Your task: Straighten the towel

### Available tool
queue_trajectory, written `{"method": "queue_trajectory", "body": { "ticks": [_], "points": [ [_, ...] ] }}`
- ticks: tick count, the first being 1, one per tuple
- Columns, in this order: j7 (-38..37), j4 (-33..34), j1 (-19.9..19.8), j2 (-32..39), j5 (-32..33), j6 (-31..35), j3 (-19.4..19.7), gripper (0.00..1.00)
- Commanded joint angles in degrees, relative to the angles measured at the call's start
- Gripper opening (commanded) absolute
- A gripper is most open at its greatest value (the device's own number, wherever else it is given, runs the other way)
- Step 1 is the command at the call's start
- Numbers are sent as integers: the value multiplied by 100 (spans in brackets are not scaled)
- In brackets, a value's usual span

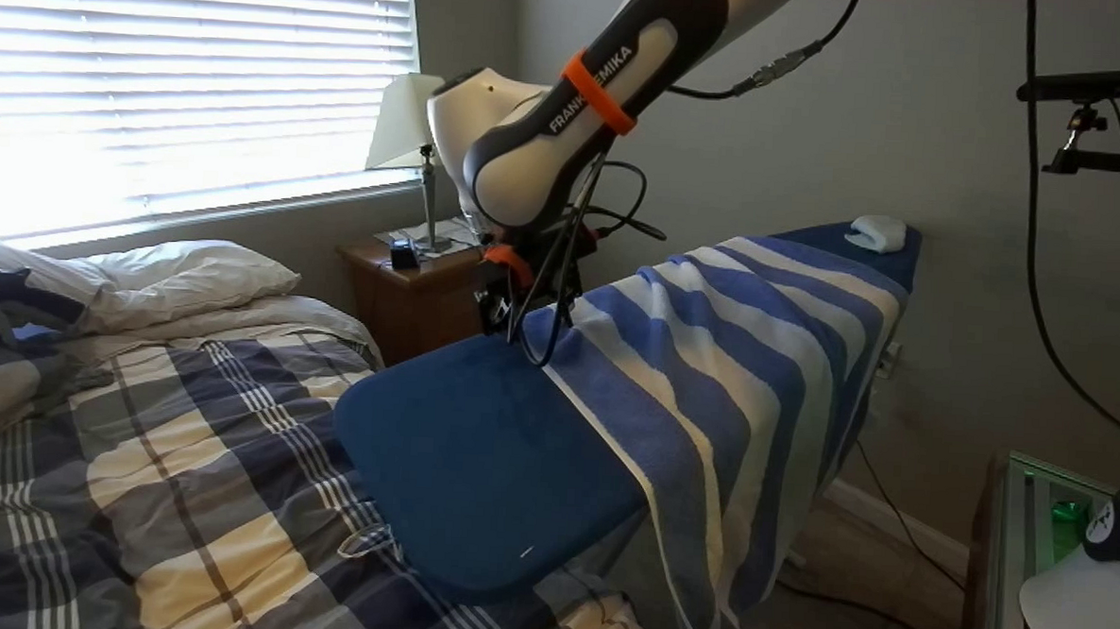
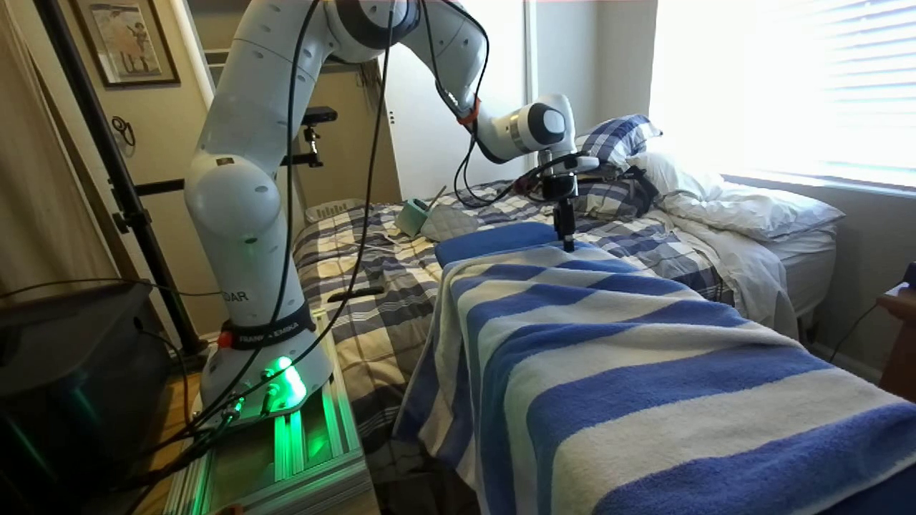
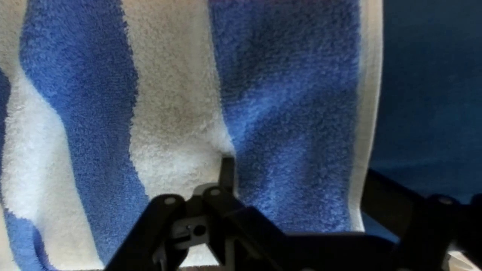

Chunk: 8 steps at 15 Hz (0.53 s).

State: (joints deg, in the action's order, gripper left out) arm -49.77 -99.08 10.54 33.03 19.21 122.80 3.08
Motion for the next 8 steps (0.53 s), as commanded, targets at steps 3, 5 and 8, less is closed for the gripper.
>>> {"method": "queue_trajectory", "body": {
  "ticks": [3, 5, 8],
  "points": [
    [213, 13, 113, -35, -3, -8, 68, 33],
    [243, 25, 139, -54, 13, -52, 72, 19],
    [308, 29, 159, -100, 13, -133, 68, 1]
  ]
}}
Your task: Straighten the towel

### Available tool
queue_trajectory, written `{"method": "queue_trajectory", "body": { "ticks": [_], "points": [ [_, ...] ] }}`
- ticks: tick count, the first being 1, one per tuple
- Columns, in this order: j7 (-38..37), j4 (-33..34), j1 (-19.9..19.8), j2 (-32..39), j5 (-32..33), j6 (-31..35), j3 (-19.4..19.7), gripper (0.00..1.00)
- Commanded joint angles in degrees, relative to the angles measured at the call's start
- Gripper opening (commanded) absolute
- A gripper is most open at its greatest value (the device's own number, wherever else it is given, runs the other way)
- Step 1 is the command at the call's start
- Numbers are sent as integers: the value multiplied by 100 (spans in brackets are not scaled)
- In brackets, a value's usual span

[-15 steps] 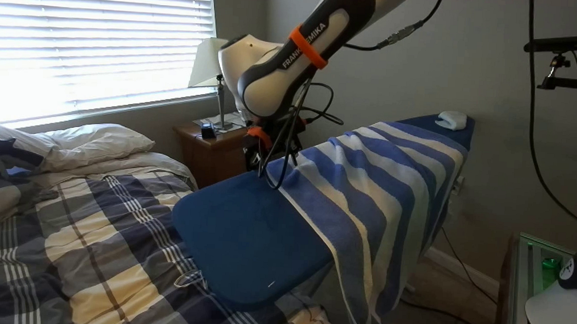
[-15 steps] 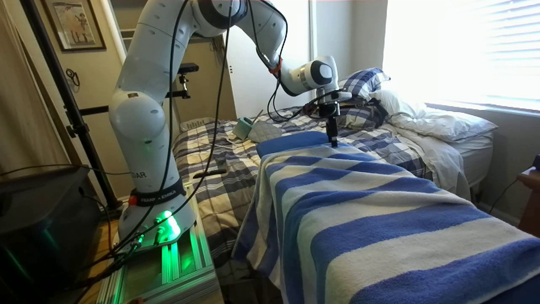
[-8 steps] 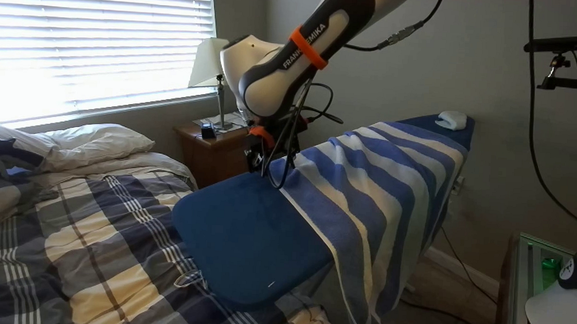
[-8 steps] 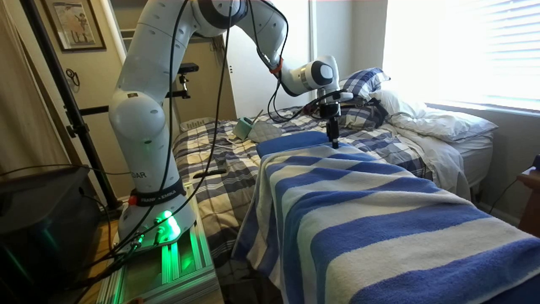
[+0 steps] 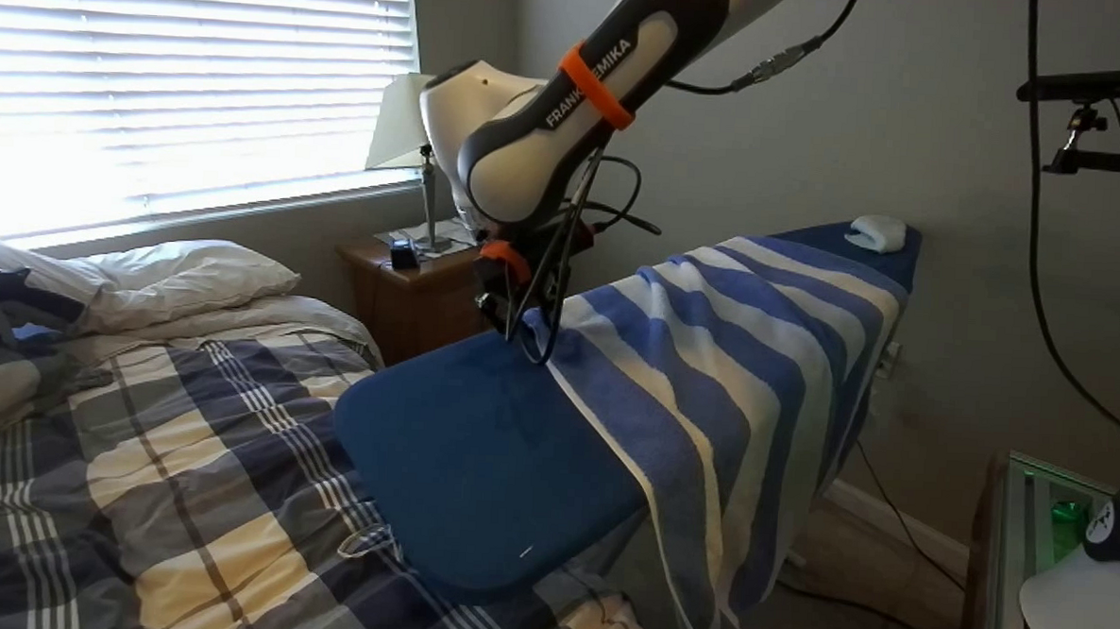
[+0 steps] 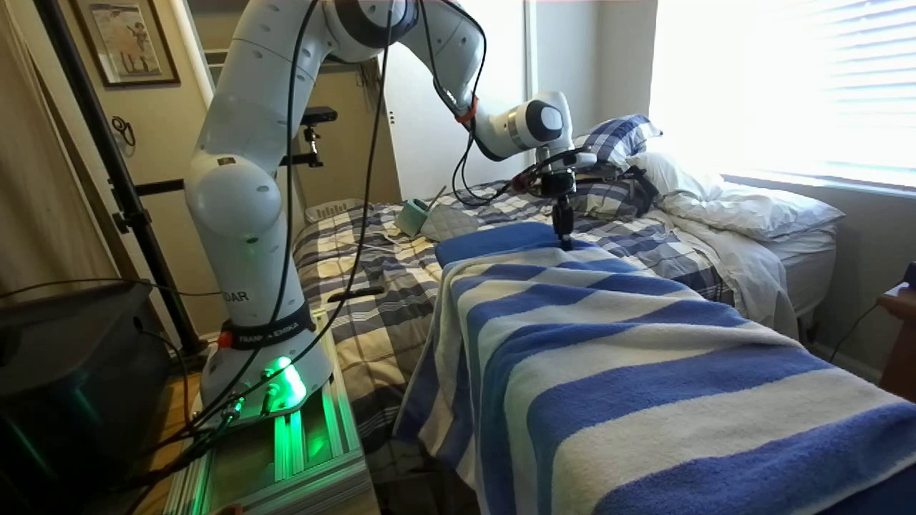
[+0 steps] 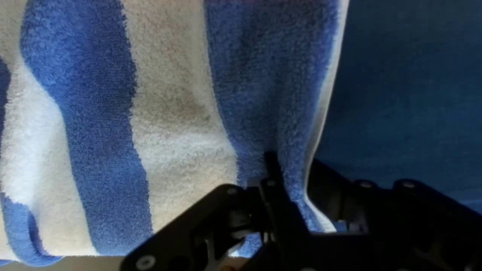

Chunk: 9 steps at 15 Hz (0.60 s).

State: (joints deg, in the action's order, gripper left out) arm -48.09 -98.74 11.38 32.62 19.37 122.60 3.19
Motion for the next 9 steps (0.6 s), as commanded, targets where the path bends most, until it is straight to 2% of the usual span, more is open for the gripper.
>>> {"method": "queue_trajectory", "body": {
  "ticks": [1, 5, 9],
  "points": [
    [155, -1, 87, -77, 12, -140, 63, 0],
    [152, 0, 196, -217, 189, -278, 95, 2],
    [91, 12, 438, -373, 759, -94, 131, 2]
  ]
}}
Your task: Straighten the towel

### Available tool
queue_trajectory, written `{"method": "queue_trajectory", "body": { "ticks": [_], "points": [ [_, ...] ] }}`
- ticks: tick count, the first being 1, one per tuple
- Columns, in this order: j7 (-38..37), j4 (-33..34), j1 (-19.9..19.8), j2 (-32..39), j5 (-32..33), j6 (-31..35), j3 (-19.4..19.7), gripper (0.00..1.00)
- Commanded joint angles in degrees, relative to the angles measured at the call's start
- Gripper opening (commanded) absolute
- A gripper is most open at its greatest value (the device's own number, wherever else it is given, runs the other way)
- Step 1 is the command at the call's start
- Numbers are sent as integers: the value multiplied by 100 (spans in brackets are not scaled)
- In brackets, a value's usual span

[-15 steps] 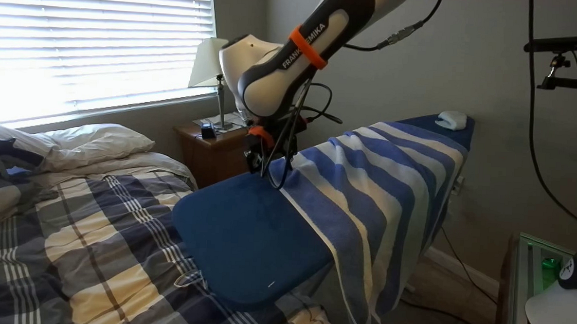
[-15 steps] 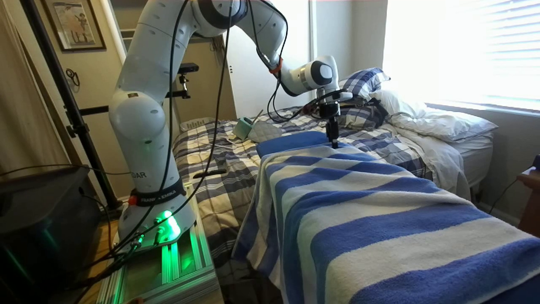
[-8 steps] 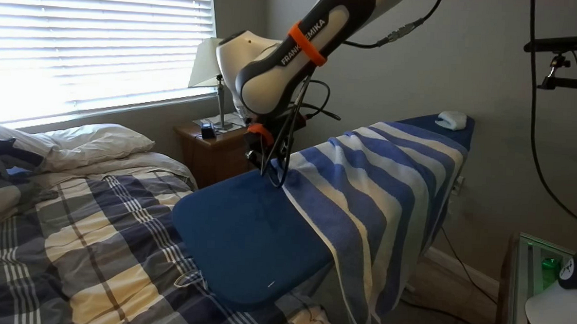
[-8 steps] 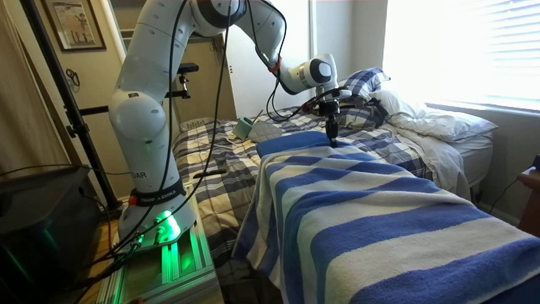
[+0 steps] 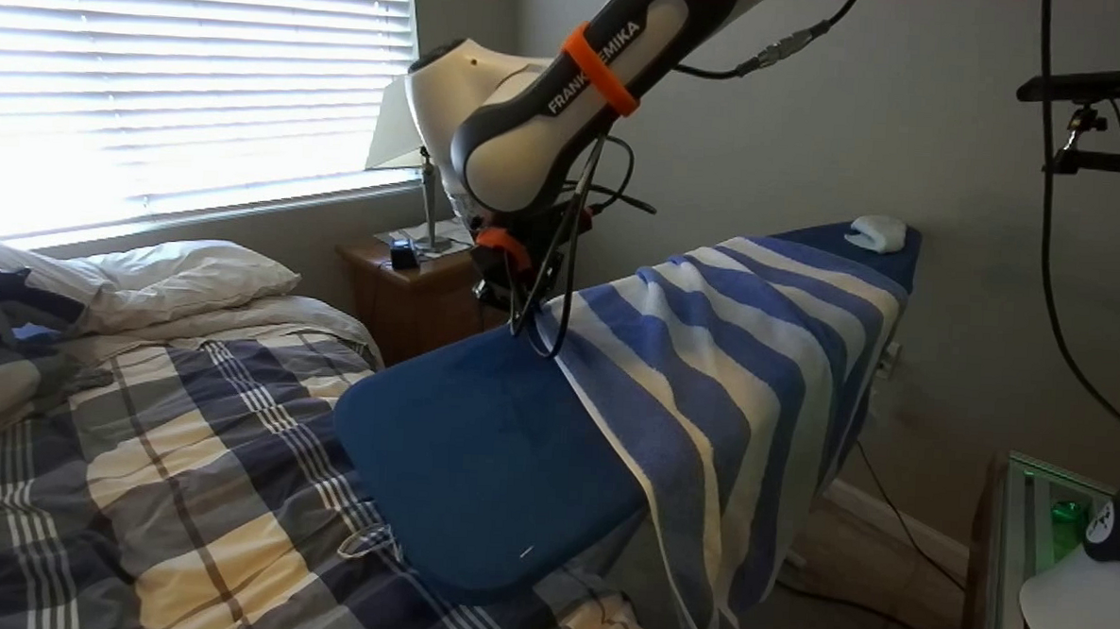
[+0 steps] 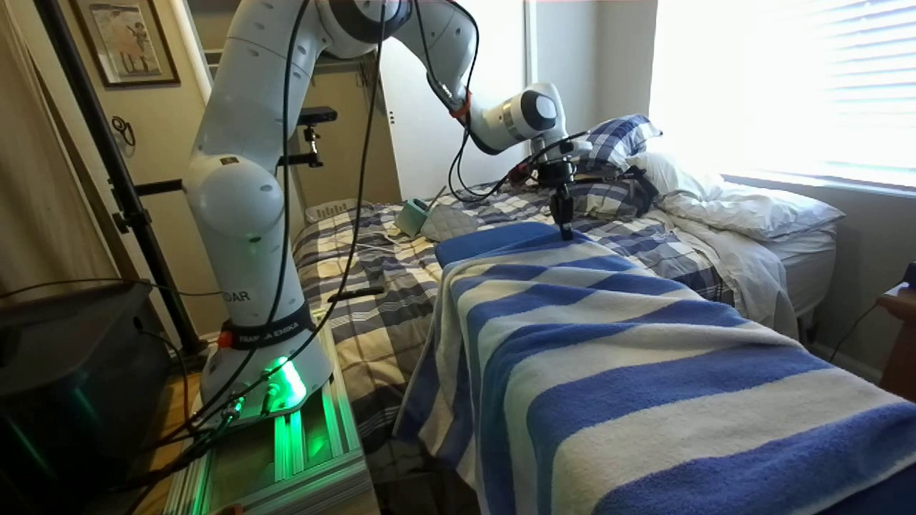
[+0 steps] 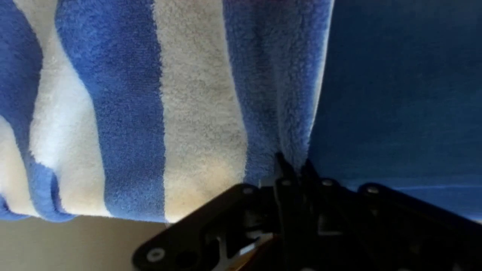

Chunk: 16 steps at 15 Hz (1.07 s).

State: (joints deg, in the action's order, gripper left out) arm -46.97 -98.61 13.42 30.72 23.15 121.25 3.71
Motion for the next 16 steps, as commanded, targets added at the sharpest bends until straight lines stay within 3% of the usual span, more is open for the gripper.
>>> {"method": "queue_trajectory", "body": {
  "ticks": [1, 6, 16],
  "points": [
    [-12, 14, 277, -199, 501, 85, 63, 2],
    [538, -50, 292, -266, 426, 581, -214, 2],
    [1651, -173, 239, -253, 83, 1201, -380, 2]
  ]
}}
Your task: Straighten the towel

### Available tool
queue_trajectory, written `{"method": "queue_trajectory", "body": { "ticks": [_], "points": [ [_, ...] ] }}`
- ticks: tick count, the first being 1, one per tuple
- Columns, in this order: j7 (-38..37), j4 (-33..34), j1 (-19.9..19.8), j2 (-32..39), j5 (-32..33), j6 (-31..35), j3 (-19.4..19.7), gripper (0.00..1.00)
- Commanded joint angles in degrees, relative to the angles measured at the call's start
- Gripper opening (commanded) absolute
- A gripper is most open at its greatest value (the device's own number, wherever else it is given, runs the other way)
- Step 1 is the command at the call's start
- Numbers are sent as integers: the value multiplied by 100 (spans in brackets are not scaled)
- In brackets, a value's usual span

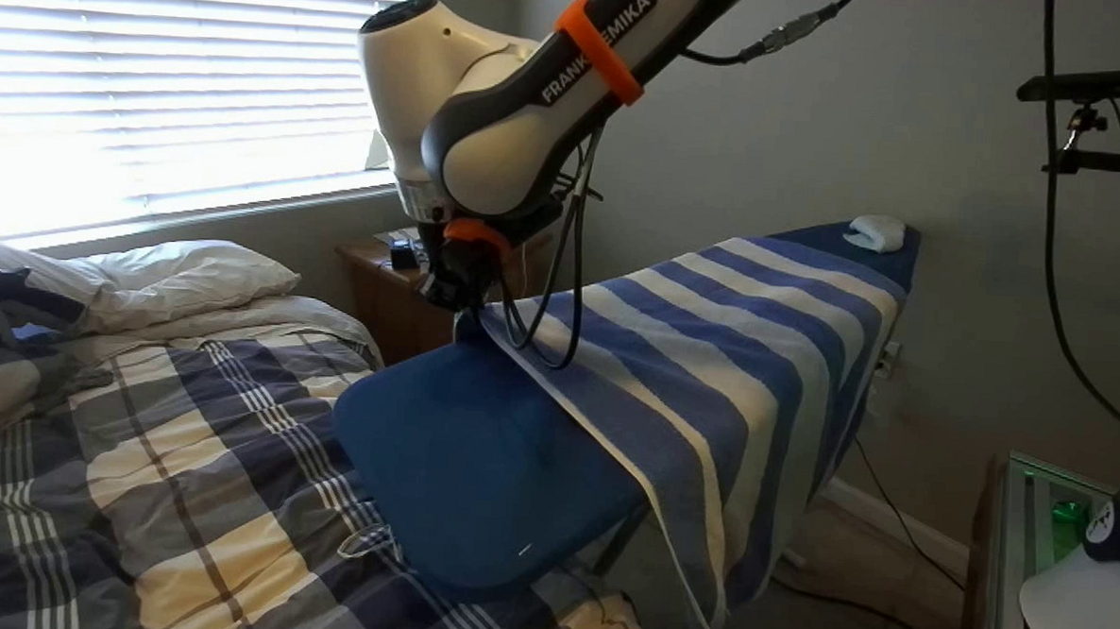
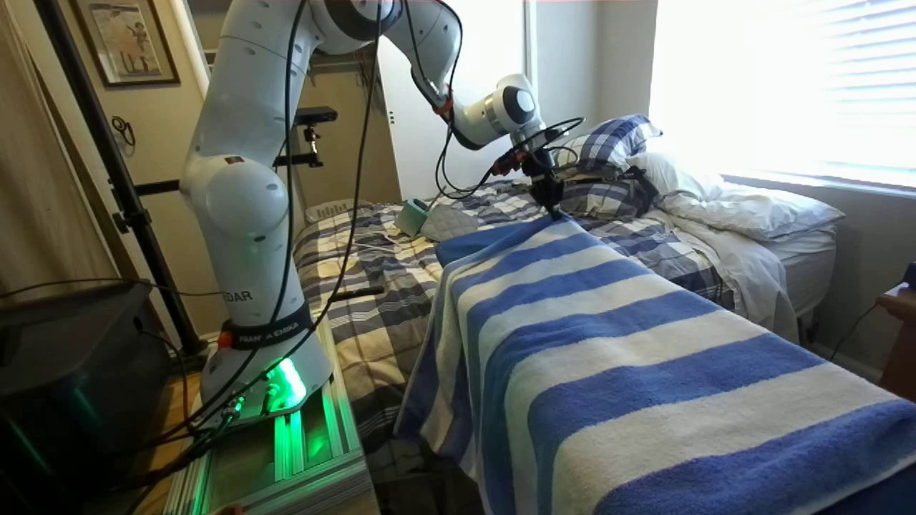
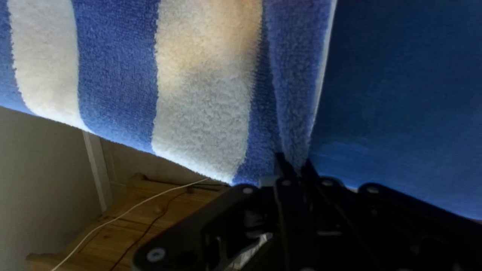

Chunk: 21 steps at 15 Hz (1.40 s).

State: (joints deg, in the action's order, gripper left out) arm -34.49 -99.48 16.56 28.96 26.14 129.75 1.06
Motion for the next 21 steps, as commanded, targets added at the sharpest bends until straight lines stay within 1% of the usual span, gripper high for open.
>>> {"method": "queue_trajectory", "body": {
  "ticks": [1, 8, 14, 21],
  "points": [
    [520, -98, -84, -69, -287, 377, -137, 2],
    [1087, -206, -129, -129, -751, 757, -227, 2],
    [909, -210, -122, -140, -996, 1017, -146, 2],
    [1043, -190, -206, -145, -1400, 1153, -227, 2]
  ]
}}
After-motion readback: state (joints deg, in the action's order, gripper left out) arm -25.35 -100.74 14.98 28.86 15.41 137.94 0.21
